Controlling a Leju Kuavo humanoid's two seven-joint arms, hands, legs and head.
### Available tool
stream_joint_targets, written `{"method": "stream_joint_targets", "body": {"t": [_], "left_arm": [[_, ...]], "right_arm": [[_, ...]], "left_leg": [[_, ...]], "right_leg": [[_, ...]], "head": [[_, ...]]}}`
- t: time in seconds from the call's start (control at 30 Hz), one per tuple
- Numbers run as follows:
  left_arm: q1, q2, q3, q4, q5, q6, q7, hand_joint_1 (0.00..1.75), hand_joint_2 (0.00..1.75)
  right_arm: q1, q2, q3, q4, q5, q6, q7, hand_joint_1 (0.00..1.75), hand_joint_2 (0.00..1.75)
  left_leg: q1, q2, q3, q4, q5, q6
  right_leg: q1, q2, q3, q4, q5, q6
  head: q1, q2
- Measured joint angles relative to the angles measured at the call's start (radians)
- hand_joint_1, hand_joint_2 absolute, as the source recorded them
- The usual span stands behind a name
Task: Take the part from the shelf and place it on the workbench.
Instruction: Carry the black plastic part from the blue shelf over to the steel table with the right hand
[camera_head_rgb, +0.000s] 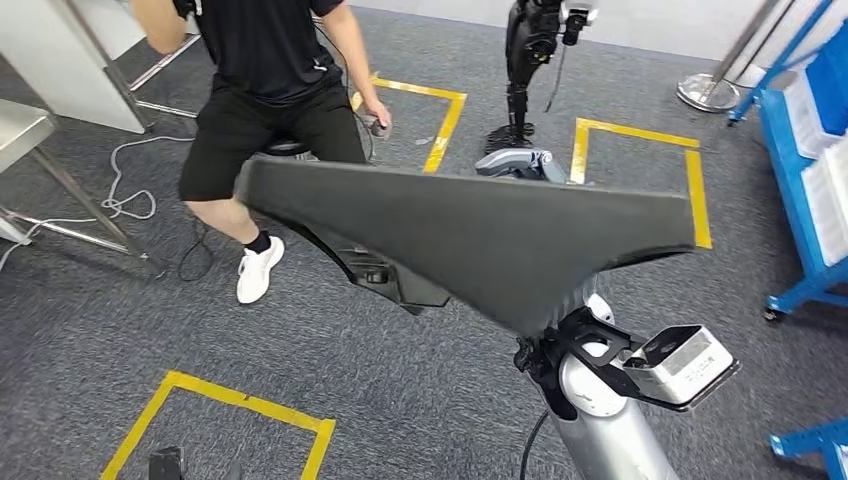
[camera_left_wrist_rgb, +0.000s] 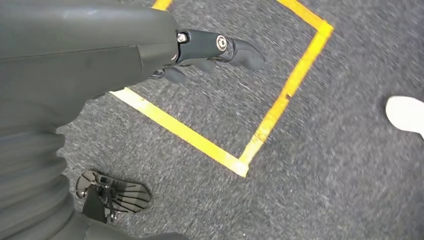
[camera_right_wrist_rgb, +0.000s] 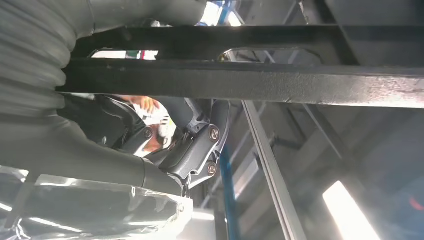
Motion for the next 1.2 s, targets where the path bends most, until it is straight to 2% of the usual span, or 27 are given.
{"method": "stream_joint_targets", "body": {"t": [0.03, 0.07, 0.13, 0.17, 0.2, 0.23, 0.3, 0.37, 0.43, 0.47, 0.5, 0.53, 0.57, 0.6, 0.67, 0.7, 0.73, 0.8, 0.83, 0.9, 0.97, 1.0, 1.03, 1.07, 1.13, 1.17, 1.2], "left_arm": [[0.001, 0.000, 0.000, 0.000, 0.000, 0.000, 0.000, 0.00, 1.75], [0.001, -0.001, 0.000, 0.000, -0.001, -0.001, 0.000, 0.00, 1.75], [0.001, -0.001, -0.002, 0.000, -0.002, -0.005, 0.000, 0.00, 1.75], [0.000, -0.001, -0.003, 0.000, -0.003, -0.008, 0.000, 0.00, 1.75], [-0.001, -0.001, -0.004, 0.000, -0.003, -0.011, 0.000, 0.00, 1.75], [-0.001, -0.001, -0.004, 0.000, -0.002, -0.012, 0.000, 0.00, 1.75], [0.001, 0.001, -0.003, -0.001, 0.009, -0.007, -0.001, 0.00, 1.75], [0.004, 0.003, 0.000, 0.000, 0.032, -0.001, -0.008, 0.00, 1.75], [0.007, 0.011, 0.006, 0.000, 0.053, -0.008, -0.020, 0.00, 1.75], [0.010, 0.017, 0.009, 0.000, 0.059, -0.013, -0.022, 0.00, 1.75], [0.013, 0.024, 0.012, 0.000, 0.062, -0.016, -0.020, 0.00, 1.75], [0.017, 0.029, 0.015, 0.000, 0.064, -0.015, -0.016, 0.00, 1.75], [0.022, 0.034, 0.019, 0.000, 0.067, -0.009, -0.012, 0.00, 1.75], [0.026, 0.038, 0.024, 0.000, 0.069, 0.003, -0.009, 0.00, 1.75], [0.030, 0.041, 0.032, 0.000, 0.076, 0.037, -0.006, 0.00, 1.75], [0.031, 0.040, 0.036, 0.000, 0.079, 0.055, -0.007, 0.00, 1.75], [0.032, 0.038, 0.039, 0.000, 0.081, 0.069, -0.008, 0.00, 1.75], [0.038, 0.034, 0.046, 0.000, 0.083, 0.088, -0.012, 0.00, 1.75], [0.043, 0.031, 0.049, 0.001, 0.084, 0.093, -0.014, 0.00, 1.75], [0.048, 0.023, 0.053, 0.001, 0.085, 0.096, -0.018, 0.00, 1.75], [0.047, 0.017, 0.055, 0.001, 0.085, 0.097, -0.019, 0.00, 1.75], [0.048, 0.015, 0.056, 0.001, 0.085, 0.097, -0.019, 0.00, 1.75], [0.049, 0.013, 0.056, 0.001, 0.085, 0.096, -0.019, 0.00, 1.75], [0.051, 0.011, 0.057, 0.002, 0.085, 0.096, -0.019, 0.00, 1.75], [0.054, 0.008, 0.058, 0.002, 0.085, 0.096, -0.018, 0.00, 1.75], [0.054, 0.007, 0.058, 0.002, 0.085, 0.096, -0.018, 0.00, 1.75], [0.055, 0.007, 0.059, 0.002, 0.085, 0.096, -0.018, 0.00, 1.75]], "right_arm": [[0.003, -0.001, -0.002, 0.000, 0.001, 0.000, 0.000, 1.75, 1.75], [0.006, -0.002, -0.003, 0.000, 0.002, -0.001, 0.000, 1.75, 1.75], [0.008, -0.003, -0.007, -0.001, 0.008, -0.004, -0.002, 1.75, 1.75], [0.010, -0.003, -0.009, -0.002, 0.011, -0.006, -0.003, 1.75, 1.75], [0.013, -0.003, -0.012, -0.004, 0.014, -0.008, -0.004, 1.75, 1.75], [0.017, -0.003, -0.016, -0.005, 0.016, -0.010, -0.006, 1.75, 1.75], [0.023, -0.003, -0.021, -0.006, 0.017, -0.008, -0.009, 1.75, 1.75], [0.025, 0.000, -0.022, -0.001, 0.017, 0.003, -0.020, 1.75, 1.75], [0.028, 0.010, -0.022, 0.013, 0.019, 0.011, -0.037, 1.75, 1.75], [0.031, 0.017, -0.022, 0.024, 0.022, 0.012, -0.045, 1.75, 1.75], [0.035, 0.026, -0.022, 0.034, 0.025, 0.012, -0.049, 1.75, 1.75], [0.038, 0.037, -0.022, 0.042, 0.025, 0.015, -0.047, 1.75, 1.75], [0.040, 0.049, -0.022, 0.047, 0.023, 0.019, -0.038, 1.75, 1.75], [0.041, 0.061, -0.022, 0.049, 0.018, 0.026, -0.025, 1.75, 1.75], [0.038, 0.079, -0.023, 0.050, 0.009, 0.041, 0.000, 1.75, 1.75], [0.036, 0.085, -0.024, 0.050, 0.004, 0.048, 0.008, 1.75, 1.75], [0.036, 0.090, -0.027, 0.050, 0.000, 0.055, 0.012, 1.75, 1.75], [0.035, 0.098, -0.035, 0.049, -0.006, 0.068, 0.015, 1.75, 1.75], [0.035, 0.102, -0.040, 0.049, -0.007, 0.073, 0.015, 1.75, 1.75], [0.035, 0.107, -0.048, 0.049, -0.008, 0.078, 0.014, 1.75, 1.75], [0.037, 0.106, -0.056, 0.050, -0.009, 0.080, 0.014, 1.75, 1.75], [0.039, 0.106, -0.059, 0.050, -0.009, 0.081, 0.014, 1.75, 1.75], [0.042, 0.105, -0.062, 0.050, -0.009, 0.081, 0.014, 1.75, 1.75], [0.043, 0.105, -0.064, 0.051, -0.009, 0.081, 0.014, 1.75, 1.75], [0.043, 0.105, -0.066, 0.051, -0.008, 0.081, 0.014, 1.75, 1.75], [0.043, 0.105, -0.066, 0.051, -0.008, 0.081, 0.014, 1.75, 1.75], [0.043, 0.106, -0.066, 0.052, -0.008, 0.081, 0.014, 1.75, 1.75]], "left_leg": [[0.001, -0.014, 0.000, 0.000, 0.000, -0.002], [0.003, -0.027, 0.000, 0.001, 0.000, -0.005], [0.007, -0.053, -0.002, 0.008, -0.002, -0.018], [0.007, -0.063, -0.006, 0.015, -0.005, -0.026], [0.008, -0.072, -0.010, 0.020, -0.008, -0.035], [0.009, -0.079, -0.015, 0.024, -0.009, -0.043], [0.016, -0.081, -0.021, 0.025, -0.009, -0.056], [0.019, -0.042, -0.038, 0.062, -0.032, -0.065], [0.020, 0.005, -0.093, 0.177, -0.092, -0.071], [0.021, 0.014, -0.129, 0.247, -0.122, -0.074], [0.021, 0.018, -0.158, 0.299, -0.139, -0.075], [0.021, 0.020, -0.170, 0.317, -0.137, -0.075], [0.021, 0.022, -0.161, 0.295, -0.118, -0.073], [0.019, 0.031, -0.131, 0.236, -0.085, -0.068], [0.011, 0.067, -0.059, 0.103, -0.031, -0.053], [0.004, 0.080, -0.037, 0.063, -0.020, -0.046], [-0.001, 0.084, -0.030, 0.046, -0.019, -0.041], [-0.005, 0.065, -0.027, 0.036, -0.017, -0.033], [-0.003, 0.055, -0.019, 0.025, -0.013, -0.028], [0.004, 0.034, 0.000, 0.003, -0.003, -0.018], [0.007, 0.011, 0.003, -0.003, 0.000, -0.014], [0.007, -0.002, 0.002, -0.002, 0.000, -0.014], [0.008, -0.016, 0.001, -0.002, 0.000, -0.014], [0.008, -0.029, 0.001, -0.002, -0.001, -0.016], [0.012, -0.055, 0.002, 0.003, -0.004, -0.024], [0.011, -0.067, -0.001, 0.010, -0.007, -0.032], [0.011, -0.076, -0.005, 0.016, -0.010, -0.039]], "right_leg": [[-0.005, 0.000, -0.009, 0.010, 0.005, 0.010], [-0.011, 0.002, 0.004, -0.025, 0.027, 0.024], [-0.024, 0.023, 0.069, -0.170, 0.088, 0.049], [-0.029, 0.034, 0.097, -0.231, 0.111, 0.052], [-0.029, 0.042, 0.114, -0.266, 0.123, 0.048], [-0.027, 0.044, 0.119, -0.276, 0.126, 0.039], [-0.024, 0.030, 0.122, -0.276, 0.131, 0.019], [-0.026, 0.016, 0.126, -0.280, 0.134, 0.003], [-0.020, 0.000, 0.129, -0.281, 0.132, -0.010], [-0.015, -0.010, 0.129, -0.281, 0.130, -0.015], [-0.011, -0.019, 0.130, -0.281, 0.128, -0.018], [-0.007, -0.029, 0.130, -0.281, 0.126, -0.020], [-0.004, -0.039, 0.132, -0.281, 0.124, -0.022], [-0.002, -0.047, 0.134, -0.281, 0.121, -0.023], [0.005, -0.064, 0.141, -0.281, 0.115, -0.021], [0.008, -0.072, 0.143, -0.281, 0.112, -0.018], [0.011, -0.080, 0.144, -0.282, 0.109, -0.014], [0.016, -0.098, 0.146, -0.285, 0.104, -0.005], [0.016, -0.095, 0.146, -0.280, 0.098, -0.002], [0.016, -0.055, 0.120, -0.216, 0.066, -0.004], [0.008, -0.011, 0.052, -0.079, 0.015, -0.009], [0.005, -0.003, 0.016, -0.019, -0.003, -0.007], [0.001, -0.001, -0.004, 0.010, -0.006, -0.001], [-0.003, 0.000, -0.005, 0.000, 0.006, 0.009], [-0.015, 0.014, 0.051, -0.132, 0.069, 0.033], [-0.020, 0.028, 0.083, -0.200, 0.098, 0.040], [-0.024, 0.038, 0.107, -0.250, 0.118, 0.040]], "head": [[0.000, 0.000], [0.001, 0.000], [0.003, 0.000], [0.003, 0.000], [0.003, 0.000], [0.003, 0.000], [0.002, 0.000], [-0.001, 0.000], [-0.005, 0.000], [-0.006, 0.000], [-0.006, 0.000], [-0.006, 0.000], [-0.006, 0.000], [-0.006, 0.000], [-0.006, 0.000], [-0.007, 0.000], [-0.007, 0.000], [-0.009, 0.000], [-0.008, 0.000], [-0.005, 0.000], [0.000, 0.000], [0.003, 0.000], [0.003, 0.000], [0.003, 0.000], [0.003, 0.000], [0.004, 0.000], [0.003, 0.000]]}}
